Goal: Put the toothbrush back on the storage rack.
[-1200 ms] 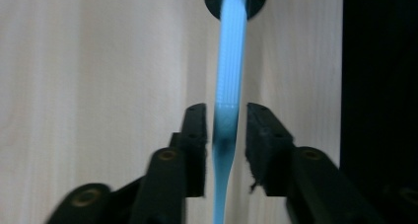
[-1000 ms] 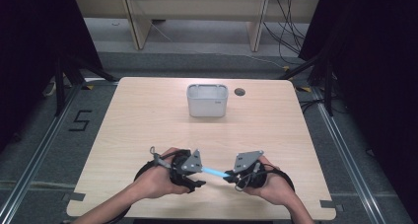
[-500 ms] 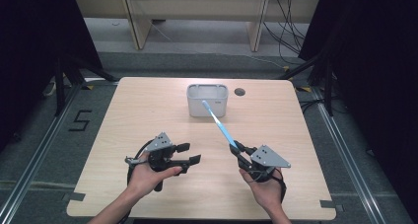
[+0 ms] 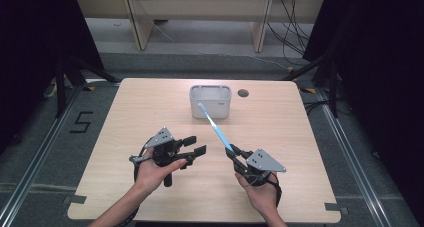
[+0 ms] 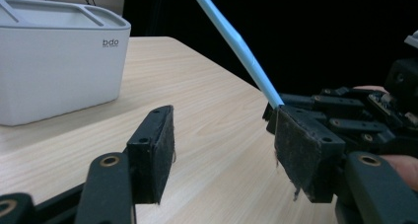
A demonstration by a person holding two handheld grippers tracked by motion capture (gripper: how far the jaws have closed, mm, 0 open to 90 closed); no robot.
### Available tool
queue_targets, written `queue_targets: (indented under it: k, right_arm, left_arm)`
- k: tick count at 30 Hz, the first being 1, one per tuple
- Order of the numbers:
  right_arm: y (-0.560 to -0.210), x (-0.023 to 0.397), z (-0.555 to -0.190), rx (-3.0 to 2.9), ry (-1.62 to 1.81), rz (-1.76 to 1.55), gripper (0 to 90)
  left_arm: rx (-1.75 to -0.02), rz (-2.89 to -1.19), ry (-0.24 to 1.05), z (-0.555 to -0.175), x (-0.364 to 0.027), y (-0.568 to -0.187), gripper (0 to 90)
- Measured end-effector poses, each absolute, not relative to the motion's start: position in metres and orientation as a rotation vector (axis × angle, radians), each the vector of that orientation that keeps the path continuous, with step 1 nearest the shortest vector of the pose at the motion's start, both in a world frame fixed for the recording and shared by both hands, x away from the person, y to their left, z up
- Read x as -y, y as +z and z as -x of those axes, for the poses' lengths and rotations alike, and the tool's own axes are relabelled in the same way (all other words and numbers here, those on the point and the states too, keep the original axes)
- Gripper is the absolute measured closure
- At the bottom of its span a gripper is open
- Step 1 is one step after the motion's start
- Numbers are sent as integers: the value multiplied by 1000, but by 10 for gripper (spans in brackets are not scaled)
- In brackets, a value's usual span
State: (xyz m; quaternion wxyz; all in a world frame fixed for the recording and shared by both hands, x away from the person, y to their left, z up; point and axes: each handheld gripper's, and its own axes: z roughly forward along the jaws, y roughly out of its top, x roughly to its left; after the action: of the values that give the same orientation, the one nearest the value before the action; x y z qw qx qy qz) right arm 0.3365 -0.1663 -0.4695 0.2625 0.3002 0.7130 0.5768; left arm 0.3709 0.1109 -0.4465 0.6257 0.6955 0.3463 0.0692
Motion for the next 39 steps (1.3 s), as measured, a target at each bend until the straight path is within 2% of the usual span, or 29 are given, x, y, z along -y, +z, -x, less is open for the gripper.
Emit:
queue_targets:
  k: [39]
  right_arm:
    - [-466, 158, -336, -1947, 1527, -762, 790]
  left_arm:
    - [-792, -1544, 151, -393, -88, -432, 422]
